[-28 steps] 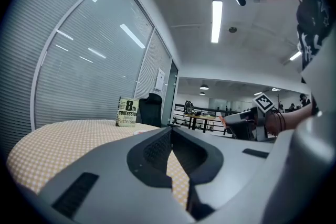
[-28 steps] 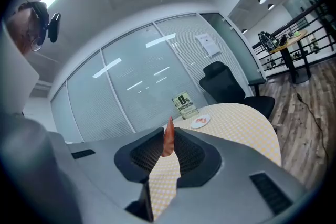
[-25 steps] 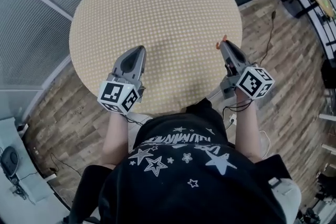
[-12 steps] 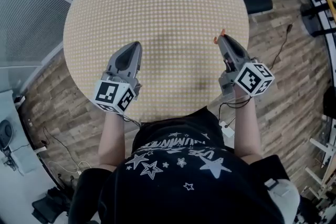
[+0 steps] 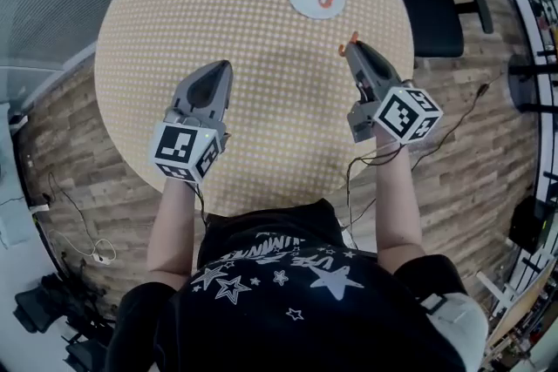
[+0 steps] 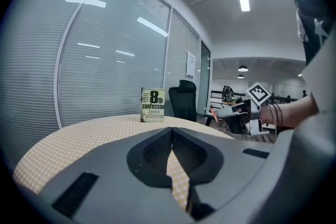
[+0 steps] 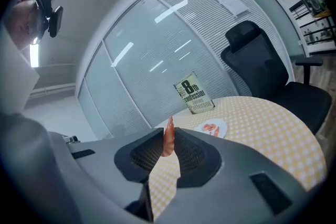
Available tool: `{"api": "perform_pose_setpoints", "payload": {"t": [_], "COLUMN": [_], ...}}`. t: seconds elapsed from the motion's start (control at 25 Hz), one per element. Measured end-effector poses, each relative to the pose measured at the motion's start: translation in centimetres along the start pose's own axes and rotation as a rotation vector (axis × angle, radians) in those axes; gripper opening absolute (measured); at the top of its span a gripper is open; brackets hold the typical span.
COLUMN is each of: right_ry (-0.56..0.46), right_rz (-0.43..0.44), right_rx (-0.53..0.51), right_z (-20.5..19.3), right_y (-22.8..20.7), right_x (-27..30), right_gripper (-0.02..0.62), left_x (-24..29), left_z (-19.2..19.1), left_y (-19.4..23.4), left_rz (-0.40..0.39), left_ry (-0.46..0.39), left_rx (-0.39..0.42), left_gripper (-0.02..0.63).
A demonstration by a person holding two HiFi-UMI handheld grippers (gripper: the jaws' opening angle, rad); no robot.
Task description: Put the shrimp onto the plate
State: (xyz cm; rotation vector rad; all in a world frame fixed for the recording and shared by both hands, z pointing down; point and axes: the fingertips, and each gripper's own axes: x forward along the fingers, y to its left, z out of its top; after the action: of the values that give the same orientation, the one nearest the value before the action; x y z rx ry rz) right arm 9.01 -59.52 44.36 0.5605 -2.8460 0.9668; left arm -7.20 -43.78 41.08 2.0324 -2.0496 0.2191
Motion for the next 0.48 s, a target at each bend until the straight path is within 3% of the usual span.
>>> {"api": "perform_pose_setpoints", "payload": {"t": [0.24,0.48], "right_ry": [0.062,0.163], "right_rz": [0.009,-0.073], "right_rx": [-0.073,-0.154], "right_z": [0.8,-1.1], "right_y": [-2.5,-6.1], "right_x": [5.8,11.2], "right_gripper": [0.072,0.072], "left_x": [1.8,2.3], "left_z": [-0.5,-2.5], "left_y": [1.1,3.1], "left_rz": [0.053,0.116], "left_ry": [0.011,0.052], "left_rx": [-0.013,-0.044], "left_gripper": [0.002,0.002]}}
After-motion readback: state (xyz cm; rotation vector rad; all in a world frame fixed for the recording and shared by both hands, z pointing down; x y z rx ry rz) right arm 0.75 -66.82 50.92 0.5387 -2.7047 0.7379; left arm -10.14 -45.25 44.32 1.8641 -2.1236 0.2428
